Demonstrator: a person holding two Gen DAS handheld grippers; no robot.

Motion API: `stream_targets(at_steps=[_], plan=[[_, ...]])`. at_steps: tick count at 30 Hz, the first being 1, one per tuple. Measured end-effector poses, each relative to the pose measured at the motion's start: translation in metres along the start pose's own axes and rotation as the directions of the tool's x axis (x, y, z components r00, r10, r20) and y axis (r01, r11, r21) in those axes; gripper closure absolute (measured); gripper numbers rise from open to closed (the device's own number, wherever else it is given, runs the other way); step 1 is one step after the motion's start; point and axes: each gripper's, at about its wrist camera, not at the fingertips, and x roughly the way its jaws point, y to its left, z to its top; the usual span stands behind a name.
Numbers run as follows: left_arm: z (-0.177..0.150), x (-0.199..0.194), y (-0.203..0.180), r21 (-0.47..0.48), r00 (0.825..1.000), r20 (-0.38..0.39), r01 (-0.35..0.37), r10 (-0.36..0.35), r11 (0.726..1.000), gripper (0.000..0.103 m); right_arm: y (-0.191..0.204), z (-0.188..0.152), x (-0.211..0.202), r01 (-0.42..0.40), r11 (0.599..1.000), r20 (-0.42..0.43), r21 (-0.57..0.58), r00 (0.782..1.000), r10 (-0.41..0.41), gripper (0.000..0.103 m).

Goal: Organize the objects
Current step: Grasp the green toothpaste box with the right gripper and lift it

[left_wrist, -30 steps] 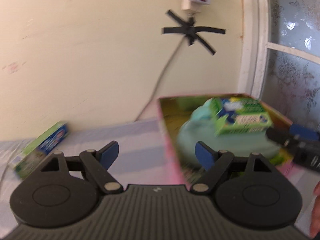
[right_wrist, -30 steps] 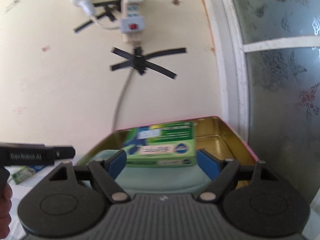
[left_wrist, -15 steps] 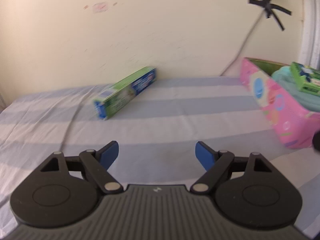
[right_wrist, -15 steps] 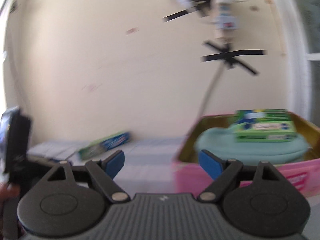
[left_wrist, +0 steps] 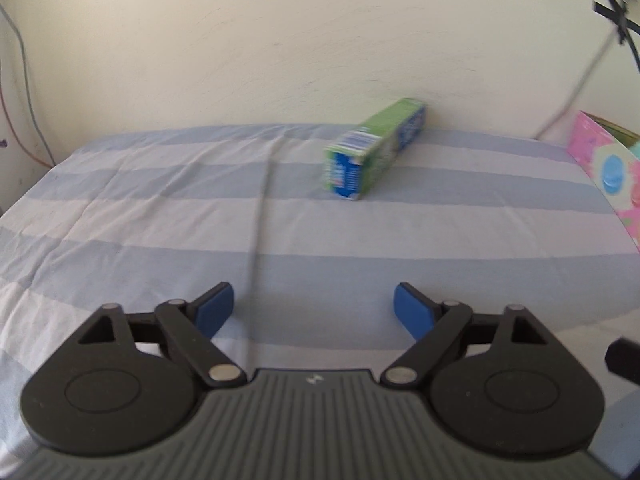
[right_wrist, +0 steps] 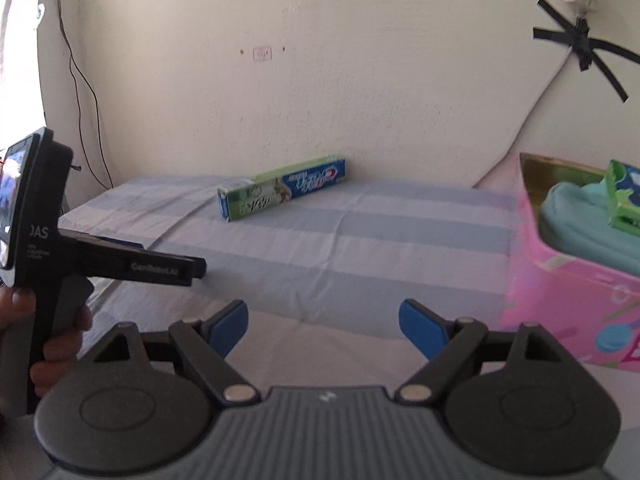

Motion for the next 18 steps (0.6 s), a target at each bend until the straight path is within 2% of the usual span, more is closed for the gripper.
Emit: stream_targets(at_steps=[4,6,9,12,16,18], plan=[[0.005,0.005,0.031,-0.042,0.998,0.025,-0.058,0.06,0.997,0.013,0.011,0.006,0.019,-0.01,1.0,-0.047,0.002,0.999,0.01,0.017],[0.005,0.009,0.051,-0.121,0.996,0.017,-0.083,0.086,0.989,0.013,0.018,0.012,0.03,-0.018,1.0,-0.064,0.006,0.998,0.018,0.017],[0.006,0.015,0.078,-0.242,0.997,0.018,-0.073,0.079,0.967,0.012,0.031,0.026,0.051,-0.038,0.999,-0.084,0.033,0.996,0.041,0.017],[0.007,0.016,0.088,-0.27,0.994,0.02,-0.1,0.11,0.958,0.012,0.049,0.046,0.077,-0.067,0.997,-0.073,0.042,0.995,0.07,0.017],[0.009,0.016,0.096,-0.307,0.995,0.011,-0.092,0.1,0.947,0.012,0.075,0.077,0.114,-0.104,0.992,-0.03,0.067,0.994,0.106,0.015],[0.008,0.014,0.094,-0.306,0.995,0.009,-0.093,0.1,0.948,0.012,0.083,0.092,0.136,-0.085,0.991,-0.027,0.102,0.996,0.088,0.013]])
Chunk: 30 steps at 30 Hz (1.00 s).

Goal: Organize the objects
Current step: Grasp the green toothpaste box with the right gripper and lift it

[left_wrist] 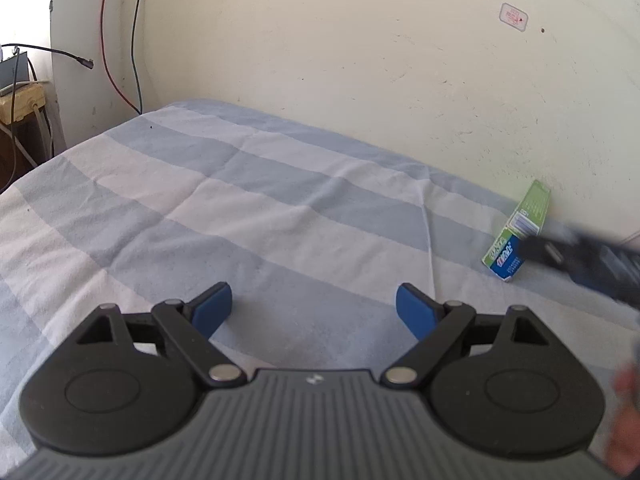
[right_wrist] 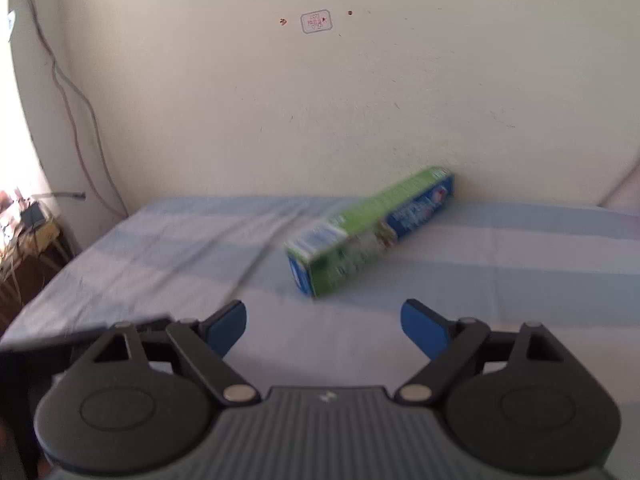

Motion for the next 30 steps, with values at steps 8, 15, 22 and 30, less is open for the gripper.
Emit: stream_targets(at_steps=[8,15,22,30], plan=[[0.002,0.005,0.003,0.019,1.0,-0.006,0.009,-0.008,1.0,0.011,-0.01,0.019,0.065,0.098,0.991,-0.086,0.087,0.992,-0.091,0.031],[0.0,0.002,-0.004,0.035,0.993,-0.009,0.119,-0.119,0.992,0.011,-0.027,-0.015,0.006,0.056,0.997,-0.058,-0.049,0.997,-0.059,0.07],[-0.019,-0.024,-0.035,0.181,0.937,0.002,0.344,-0.35,0.921,0.011,-0.072,-0.081,-0.109,-0.06,0.973,-0.081,-0.222,0.996,0.043,0.072],[-0.049,-0.053,-0.089,0.324,0.807,-0.131,0.584,-0.576,0.744,0.007,-0.157,-0.141,-0.241,-0.074,0.963,-0.086,-0.261,0.995,0.053,0.069]])
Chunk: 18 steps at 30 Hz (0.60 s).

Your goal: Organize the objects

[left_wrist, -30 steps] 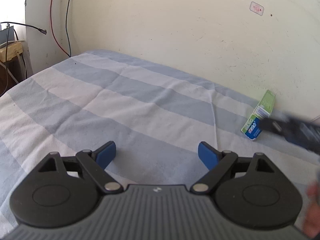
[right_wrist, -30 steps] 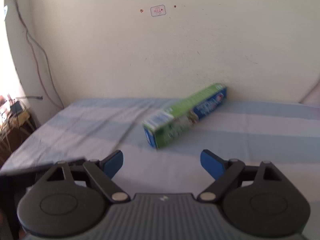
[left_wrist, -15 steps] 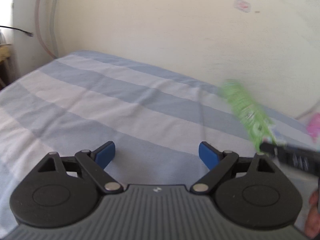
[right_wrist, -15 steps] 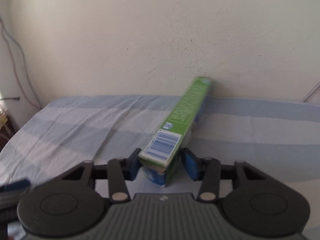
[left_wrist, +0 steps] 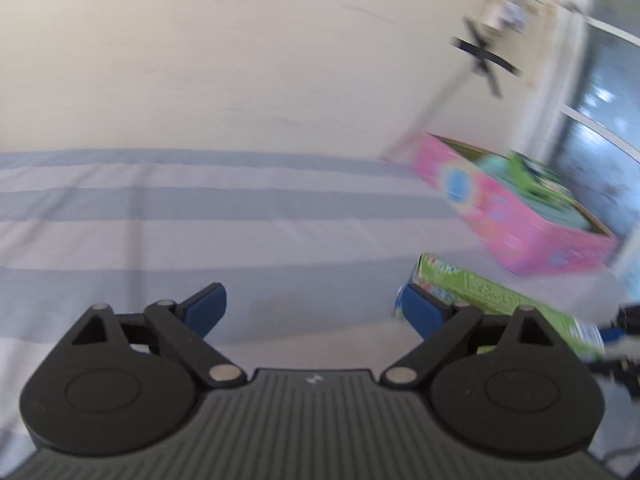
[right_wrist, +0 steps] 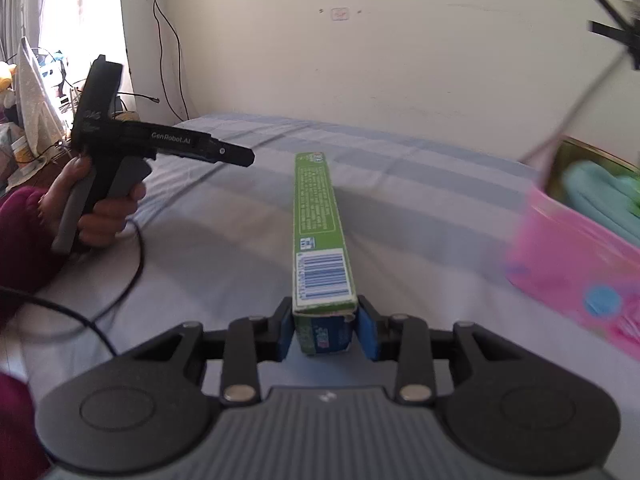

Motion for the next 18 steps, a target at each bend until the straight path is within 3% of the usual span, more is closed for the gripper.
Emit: stream_targets(at_steps=[2,4,6,9,11,13,18], plan=[[0.0,0.003,-0.019,0.028,0.999,-0.018,0.046,-0.045,0.999,0.007,-0.018,-0.016,-0.024,0.114,0.992,0.015,0.044,0.993,-0.115,0.066],[0.001,0.007,-0.034,0.041,0.996,-0.03,0.084,-0.083,0.996,0.007,-0.041,-0.029,-0.041,0.244,0.959,0.034,0.143,0.967,-0.251,0.064],[0.001,0.01,-0.047,0.035,0.992,-0.047,0.121,-0.12,0.992,0.007,-0.06,-0.037,-0.052,0.3,0.917,0.044,0.263,0.946,-0.322,0.062],[-0.004,0.011,-0.061,0.022,0.983,-0.079,0.17,-0.167,0.985,0.007,-0.062,-0.044,-0.059,0.238,0.914,0.099,0.328,0.954,-0.284,0.059],[-0.009,0.01,-0.067,0.008,0.979,-0.09,0.186,-0.184,0.983,0.007,-0.052,-0.043,-0.055,0.224,0.935,0.111,0.274,0.959,-0.262,0.046],[-0.013,0.015,-0.075,0.0,0.978,-0.109,0.18,-0.179,0.984,0.007,-0.044,-0.046,-0.054,0.213,0.953,0.122,0.215,0.963,-0.242,0.038],[-0.02,0.036,-0.094,-0.013,0.977,-0.161,0.142,-0.143,0.99,0.009,-0.049,-0.041,-0.037,0.181,0.963,0.123,0.199,0.97,-0.208,0.033]])
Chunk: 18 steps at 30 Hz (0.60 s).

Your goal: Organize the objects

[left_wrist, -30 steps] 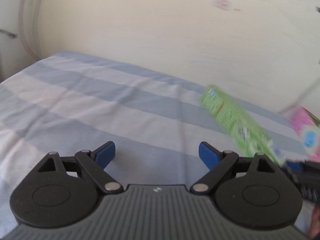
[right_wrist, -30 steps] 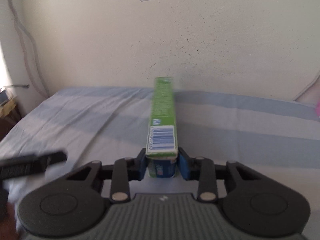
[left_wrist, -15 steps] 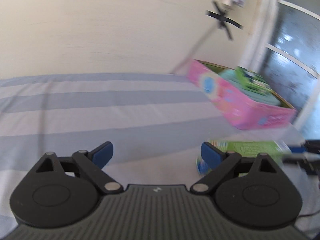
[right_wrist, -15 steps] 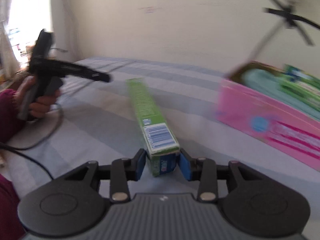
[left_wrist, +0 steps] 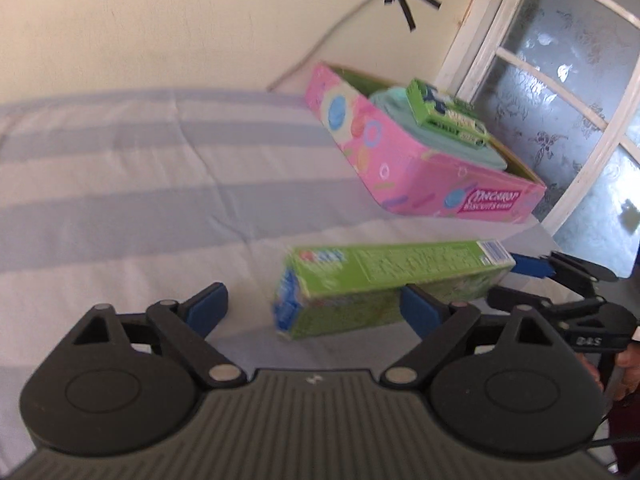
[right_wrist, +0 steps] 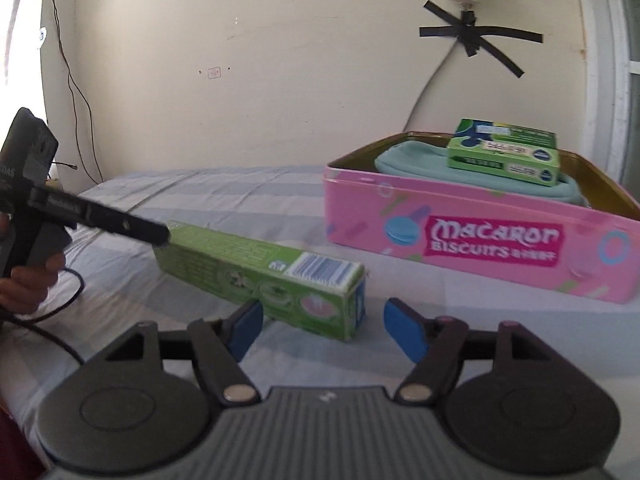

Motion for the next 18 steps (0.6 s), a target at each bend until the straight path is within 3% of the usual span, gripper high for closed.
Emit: stream_targets(at_steps=[3,6,7,10,15,18], plan=[[0.0,0.01,-0.019,0.081,0.999,-0.001,-0.047,0.048,0.996,0.015,-0.007,0.0,0.013,-0.018,0.999,-0.025,0.03,1.0,0.018,0.035],[0.005,0.017,-0.033,0.115,0.997,-0.012,-0.072,0.074,0.991,0.019,-0.011,-0.003,0.019,-0.07,0.996,-0.033,0.049,0.997,0.072,0.051],[0.008,0.017,-0.036,0.11,0.997,-0.012,-0.072,0.074,0.991,0.021,-0.011,-0.003,0.018,-0.057,0.997,-0.025,0.051,0.998,0.058,0.051],[0.025,0.013,-0.049,0.101,0.999,0.014,-0.041,0.04,0.994,0.022,-0.023,-0.001,0.006,-0.035,0.995,0.033,0.096,0.999,0.032,0.05],[0.069,0.015,-0.09,0.205,0.992,0.127,-0.05,0.025,0.977,0.022,-0.05,0.021,-0.026,-0.015,0.993,0.162,0.116,0.987,-0.005,0.05],[0.094,0.035,-0.11,0.24,0.99,0.143,-0.039,0.004,0.97,0.022,-0.072,0.039,-0.035,0.019,0.992,0.219,0.126,0.975,-0.047,0.05]])
